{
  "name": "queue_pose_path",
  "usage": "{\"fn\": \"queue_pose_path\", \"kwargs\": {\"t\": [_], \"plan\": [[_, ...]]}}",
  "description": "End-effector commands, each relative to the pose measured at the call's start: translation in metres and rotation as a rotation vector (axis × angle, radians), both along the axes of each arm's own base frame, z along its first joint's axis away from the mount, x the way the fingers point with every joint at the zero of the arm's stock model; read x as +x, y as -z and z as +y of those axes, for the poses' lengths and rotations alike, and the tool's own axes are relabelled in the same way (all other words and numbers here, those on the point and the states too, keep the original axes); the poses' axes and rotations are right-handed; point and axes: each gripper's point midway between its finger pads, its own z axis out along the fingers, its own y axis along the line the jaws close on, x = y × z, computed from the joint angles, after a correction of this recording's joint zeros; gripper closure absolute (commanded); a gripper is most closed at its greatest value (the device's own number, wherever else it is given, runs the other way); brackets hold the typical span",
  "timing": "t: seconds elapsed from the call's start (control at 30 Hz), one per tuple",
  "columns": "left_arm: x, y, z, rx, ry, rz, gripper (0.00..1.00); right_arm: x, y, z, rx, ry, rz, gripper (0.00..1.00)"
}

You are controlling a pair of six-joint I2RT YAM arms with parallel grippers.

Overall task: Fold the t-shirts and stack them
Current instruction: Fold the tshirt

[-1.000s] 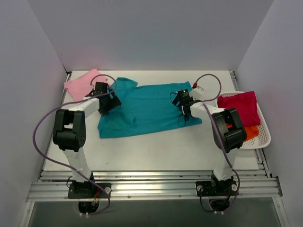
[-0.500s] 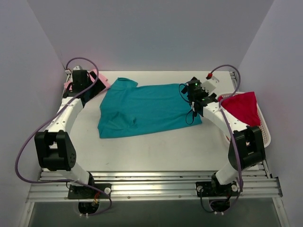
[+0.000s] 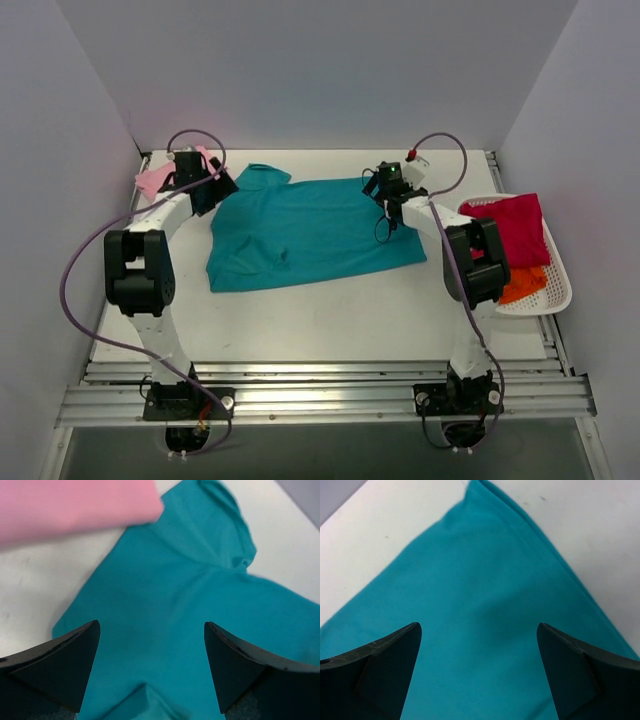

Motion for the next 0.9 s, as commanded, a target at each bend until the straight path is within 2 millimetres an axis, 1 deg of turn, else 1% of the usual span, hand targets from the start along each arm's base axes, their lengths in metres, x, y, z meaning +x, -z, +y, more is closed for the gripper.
{"fn": "queue_pose_path", "kwargs": {"t": [0.0, 0.03, 0.07, 0.1, 0.13, 0.17, 0.2, 0.23, 0.27, 0.3, 0.33, 0.37, 0.4, 0.43, 0.47, 0.5, 0.53, 0.57, 0.63, 0.67, 0.73, 0.77, 0.8, 0.83, 0.87], "plan": [[0.058, -0.046, -0.011, -0.010, 0.075, -0.169, 0.06, 0.051, -0.032, 0.014, 0.023, -0.047, -0.107, 0.05], [0.065, -0.045, -0.012, -0.009, 0.084, -0.167, 0.06, 0.057, -0.028, 0.013, 0.022, -0.050, -0.098, 0.05], [0.070, -0.041, -0.012, -0.011, 0.088, -0.152, 0.06, 0.071, -0.042, 0.016, 0.031, -0.052, -0.130, 0.04], [0.086, -0.043, -0.013, -0.010, 0.092, -0.171, 0.06, 0.077, -0.029, 0.010, 0.035, -0.046, -0.108, 0.04], [0.092, -0.044, -0.015, -0.015, 0.096, -0.177, 0.06, 0.083, -0.030, 0.009, 0.046, -0.049, -0.114, 0.04], [0.097, -0.029, -0.015, -0.016, 0.097, -0.148, 0.06, 0.089, -0.033, 0.006, 0.059, -0.044, -0.127, 0.05], [0.110, -0.047, -0.016, -0.019, 0.097, -0.191, 0.06, 0.094, -0.030, -0.002, 0.079, -0.027, -0.133, 0.05], [0.114, -0.046, -0.018, -0.021, 0.099, -0.183, 0.06, 0.096, -0.029, -0.004, 0.094, -0.028, -0.136, 0.04], [0.121, -0.027, -0.019, -0.021, 0.100, -0.152, 0.06, 0.098, -0.026, -0.008, 0.104, -0.025, -0.137, 0.05], [0.136, -0.049, -0.020, -0.019, 0.101, -0.207, 0.06, 0.102, -0.027, -0.014, 0.117, -0.013, -0.150, 0.05], [0.142, -0.051, -0.021, -0.017, 0.105, -0.212, 0.06, 0.104, -0.026, -0.015, 0.128, -0.017, -0.152, 0.04], [0.146, -0.016, -0.024, -0.020, 0.110, -0.142, 0.06, 0.106, -0.022, -0.018, 0.135, -0.014, -0.151, 0.04], [0.159, -0.041, -0.026, -0.024, 0.116, -0.204, 0.06, 0.109, -0.024, -0.023, 0.142, -0.008, -0.164, 0.05], [0.160, -0.034, -0.028, -0.022, 0.118, -0.177, 0.06, 0.111, -0.022, -0.024, 0.160, -0.010, -0.166, 0.04], [0.164, -0.010, -0.034, -0.016, 0.119, -0.145, 0.06, 0.113, -0.020, -0.024, 0.172, -0.012, -0.168, 0.05], [0.167, -0.009, -0.036, -0.011, 0.116, -0.149, 0.06, 0.116, -0.020, -0.028, 0.181, -0.010, -0.180, 0.04], [0.173, -0.018, -0.038, -0.012, 0.113, -0.182, 0.06, 0.117, -0.020, -0.029, 0.191, -0.007, -0.184, 0.04], [0.175, -0.008, -0.044, -0.016, 0.118, -0.177, 0.06, 0.117, -0.021, -0.029, 0.194, -0.009, -0.188, 0.04], [0.178, -0.001, -0.050, -0.024, 0.113, -0.179, 0.06, 0.116, -0.022, -0.033, 0.191, -0.003, -0.193, 0.05], [0.178, 0.006, -0.050, -0.019, 0.105, -0.168, 0.06, 0.115, -0.026, -0.034, 0.195, -0.002, -0.199, 0.04], [0.178, 0.011, -0.057, -0.039, 0.107, -0.166, 0.06, 0.111, -0.022, -0.036, 0.199, 0.000, -0.198, 0.04], [0.177, 0.020, -0.060, -0.049, 0.114, -0.152, 0.06, 0.109, -0.028, -0.037, 0.203, -0.004, -0.209, 0.04], [0.177, 0.024, -0.064, -0.047, 0.118, -0.149, 0.06, 0.108, -0.029, -0.037, 0.204, -0.004, -0.217, 0.04], [0.177, 0.027, -0.072, -0.041, 0.128, -0.151, 0.06, 0.104, -0.024, -0.038, 0.201, -0.002, -0.205, 0.04], [0.177, 0.032, -0.076, -0.037, 0.135, -0.149, 0.06, 0.103, -0.028, -0.039, 0.202, -0.001, -0.216, 0.04]]}}
